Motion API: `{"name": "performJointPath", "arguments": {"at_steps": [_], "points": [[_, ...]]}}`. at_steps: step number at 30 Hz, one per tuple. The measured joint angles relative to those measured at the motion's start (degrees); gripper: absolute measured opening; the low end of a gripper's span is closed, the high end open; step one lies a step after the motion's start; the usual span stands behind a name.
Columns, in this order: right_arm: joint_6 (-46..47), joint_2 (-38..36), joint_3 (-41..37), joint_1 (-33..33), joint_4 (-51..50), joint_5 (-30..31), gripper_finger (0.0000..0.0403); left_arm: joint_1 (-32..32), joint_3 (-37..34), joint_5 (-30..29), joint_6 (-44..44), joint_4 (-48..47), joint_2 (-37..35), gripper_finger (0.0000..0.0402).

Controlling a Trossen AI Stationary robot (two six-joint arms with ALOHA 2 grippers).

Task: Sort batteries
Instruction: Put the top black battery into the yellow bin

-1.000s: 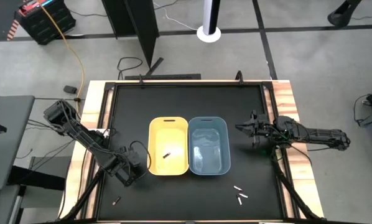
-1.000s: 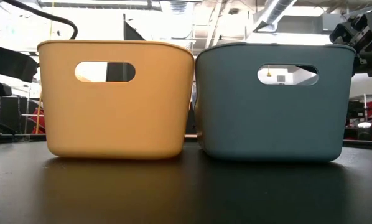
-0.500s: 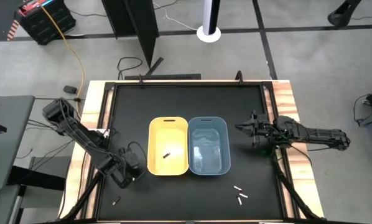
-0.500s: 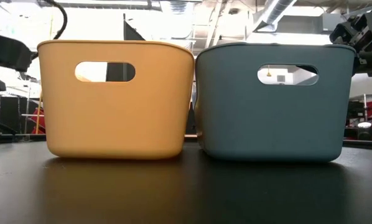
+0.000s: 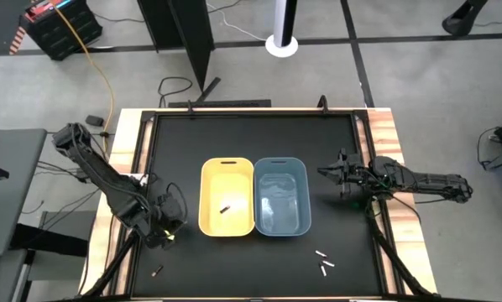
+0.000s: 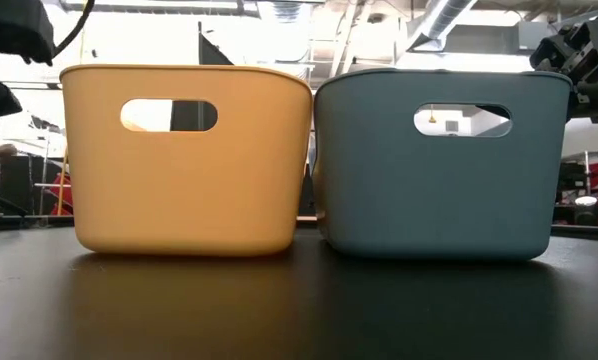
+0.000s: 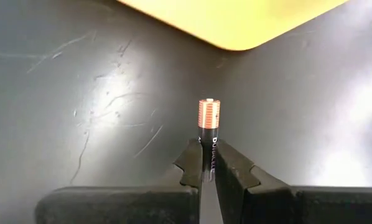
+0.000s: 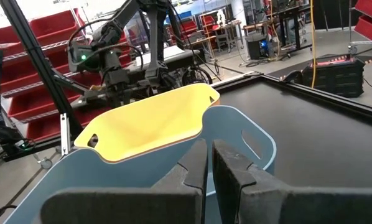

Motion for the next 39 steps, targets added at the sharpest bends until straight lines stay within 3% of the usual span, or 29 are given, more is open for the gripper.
{"name": "performJointPath", "arguments": {"at_steps": [7, 14, 18, 25, 32, 39], "points": [[0.0, 0.0, 0.0, 0.0, 0.0, 0.0, 0.0043, 0.0, 0.0, 0.0, 6.0, 2.5, -6.7, 0.0014], [0.0, 0.0, 0.0, 0.0, 0.0, 0.0, 0.0043, 0.0, 0.0, -0.4, 15.3, 11.7, -12.2, 0.0014], [0.0, 0.0, 0.0, 0.0, 0.0, 0.0, 0.0043, 0.3, 0.0, -6.0, 21.8, 16.7, -13.3, 0.0014], [0.0, 0.0, 0.0, 0.0, 0.0, 0.0, 0.0043, 5.5, 0.0, -17.9, 30.4, 27.4, -10.1, 0.0014], [0.0, 0.0, 0.0, 0.0, 0.0, 0.0, 0.0043, 10.8, 0.0, -17.2, 30.3, 31.1, -3.2, 0.0015], [0.0, 0.0, 0.0, 0.0, 0.0, 0.0, 0.0043, 13.5, 0.0, -15.6, 31.0, 35.8, 1.9, 0.0118]]}}
